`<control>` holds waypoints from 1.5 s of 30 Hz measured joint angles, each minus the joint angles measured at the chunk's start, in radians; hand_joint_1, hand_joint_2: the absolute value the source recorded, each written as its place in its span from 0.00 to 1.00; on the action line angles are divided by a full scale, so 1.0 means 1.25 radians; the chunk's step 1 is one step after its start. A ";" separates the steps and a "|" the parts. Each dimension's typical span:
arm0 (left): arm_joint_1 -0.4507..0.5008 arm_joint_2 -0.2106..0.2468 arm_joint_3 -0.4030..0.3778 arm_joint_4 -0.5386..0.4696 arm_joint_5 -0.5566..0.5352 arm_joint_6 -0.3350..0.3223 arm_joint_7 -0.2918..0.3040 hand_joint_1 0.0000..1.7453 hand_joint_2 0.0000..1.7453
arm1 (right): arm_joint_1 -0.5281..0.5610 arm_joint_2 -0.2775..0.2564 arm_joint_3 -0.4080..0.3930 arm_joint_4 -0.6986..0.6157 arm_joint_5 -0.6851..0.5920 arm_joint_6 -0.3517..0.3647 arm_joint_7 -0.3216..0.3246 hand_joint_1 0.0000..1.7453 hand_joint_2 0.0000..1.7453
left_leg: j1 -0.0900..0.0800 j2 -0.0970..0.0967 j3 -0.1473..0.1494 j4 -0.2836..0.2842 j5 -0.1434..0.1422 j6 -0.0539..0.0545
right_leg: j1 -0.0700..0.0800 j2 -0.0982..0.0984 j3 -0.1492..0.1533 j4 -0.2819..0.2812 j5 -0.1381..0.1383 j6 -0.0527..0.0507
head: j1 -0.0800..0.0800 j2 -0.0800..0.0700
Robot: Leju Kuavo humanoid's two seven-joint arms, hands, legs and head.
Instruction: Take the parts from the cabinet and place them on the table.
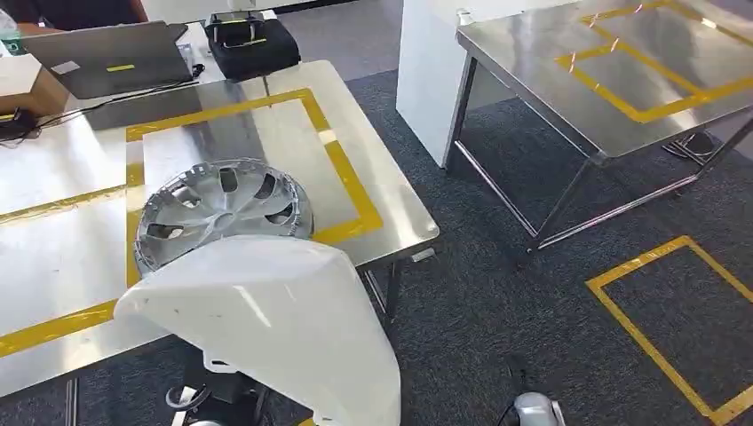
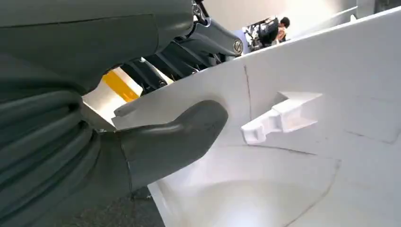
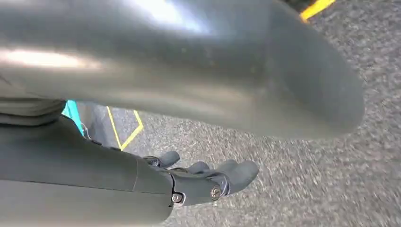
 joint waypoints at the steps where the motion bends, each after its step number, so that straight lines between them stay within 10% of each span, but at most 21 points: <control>1: 0.001 0.001 0.000 0.001 0.000 0.000 0.000 1.00 1.00 | 0.000 -0.001 0.000 -0.001 0.000 0.000 0.000 0.00 0.00 | -0.001 0.001 0.001 0.001 -0.002 0.003 | 0.000 0.000 -0.037 0.068 -0.030 0.003 | -0.001 0.000; 4: 0.005 0.003 0.000 0.003 0.000 0.001 0.000 1.00 1.00 | 0.003 -0.002 0.000 -0.001 0.000 0.000 0.000 0.00 0.00 | -0.003 0.002 0.002 0.005 -0.008 0.005 | 0.000 -0.001 -0.102 0.166 -0.038 0.003 | -0.001 0.000; 7: 0.005 0.003 0.000 0.002 0.000 0.001 -0.003 1.00 1.00 | 0.002 -0.003 0.000 -0.001 0.000 0.000 0.000 0.00 0.00 | -0.003 0.002 0.013 0.012 -0.021 0.000 | 0.001 -0.004 -0.012 -0.028 0.075 -0.002 | 0.000 0.000; 14: 0.003 0.004 0.000 0.003 0.000 0.002 -0.010 1.00 1.00 | 0.001 -0.001 -0.002 -0.001 0.000 0.000 0.001 0.00 0.00 | -0.009 0.001 0.013 0.029 -0.044 -0.032 | 0.000 -0.005 0.018 -0.078 0.063 -0.035 | -0.006 0.000; 17: 0.004 0.008 0.000 0.006 0.001 0.002 -0.013 1.00 1.00 | 0.002 -0.001 -0.002 -0.001 0.000 0.000 0.000 0.00 0.00 | -0.002 0.001 -0.077 0.204 -0.120 -0.041 | 0.000 -0.005 0.023 -0.078 0.057 -0.044 | -0.015 0.000; 19: 0.005 0.012 0.000 0.010 0.001 0.002 -0.013 1.00 1.00 | 0.002 -0.001 -0.003 -0.001 0.000 0.000 0.000 0.00 0.00 | 0.000 0.001 -0.118 0.258 -0.117 -0.043 | 0.000 -0.004 0.026 -0.078 0.054 -0.044 | -0.015 0.000; 23: 0.004 0.015 0.000 0.012 0.001 0.002 -0.014 1.00 1.00 | 0.002 0.000 -0.003 -0.001 0.000 0.000 0.000 0.00 0.00 | 0.003 0.001 -0.030 0.037 0.017 -0.034 | -0.001 0.001 0.045 -0.078 0.040 -0.033 | -0.017 0.000; 29: 0.003 0.015 0.000 0.013 0.005 0.002 -0.023 1.00 1.00 | 0.001 0.001 -0.003 -0.001 -0.002 0.001 0.000 0.00 0.00 | 0.000 -0.002 -0.010 0.007 0.002 -0.006 | -0.002 -0.001 0.044 -0.067 0.028 -0.002 | -0.016 0.000; 32: 0.001 0.015 0.000 0.016 0.012 0.002 -0.027 1.00 1.00 | 0.001 0.000 -0.004 -0.001 -0.002 0.001 0.000 0.00 0.00 | -0.001 0.002 -0.004 0.006 -0.004 0.005 | 0.001 -0.002 -0.048 0.102 -0.048 0.003 | -0.015 0.000; 34: 0.002 0.015 0.000 0.023 0.015 0.004 -0.030 1.00 1.00 | 0.004 0.001 -0.004 -0.001 -0.001 0.001 0.000 0.00 0.00 | -0.003 0.001 -0.002 0.007 -0.008 0.007 | 0.000 -0.003 -0.098 0.174 -0.054 0.003 | -0.015 0.000; 38: 0.001 0.015 0.000 0.027 0.016 0.004 -0.033 1.00 1.00 | 0.004 0.000 -0.004 -0.001 0.000 0.001 0.000 0.00 0.00 | -0.004 0.000 0.016 0.012 -0.024 0.000 | 0.004 -0.005 -0.002 -0.056 0.083 -0.011 | -0.014 0.000; 45: -0.009 0.016 -0.002 0.034 0.034 0.021 -0.038 1.00 1.00 | 0.002 0.001 -0.005 -0.001 0.009 0.001 0.000 0.00 0.00 | -0.008 0.001 0.007 0.045 -0.056 -0.033 | 0.003 -0.005 0.018 -0.085 0.067 -0.040 | -0.023 0.000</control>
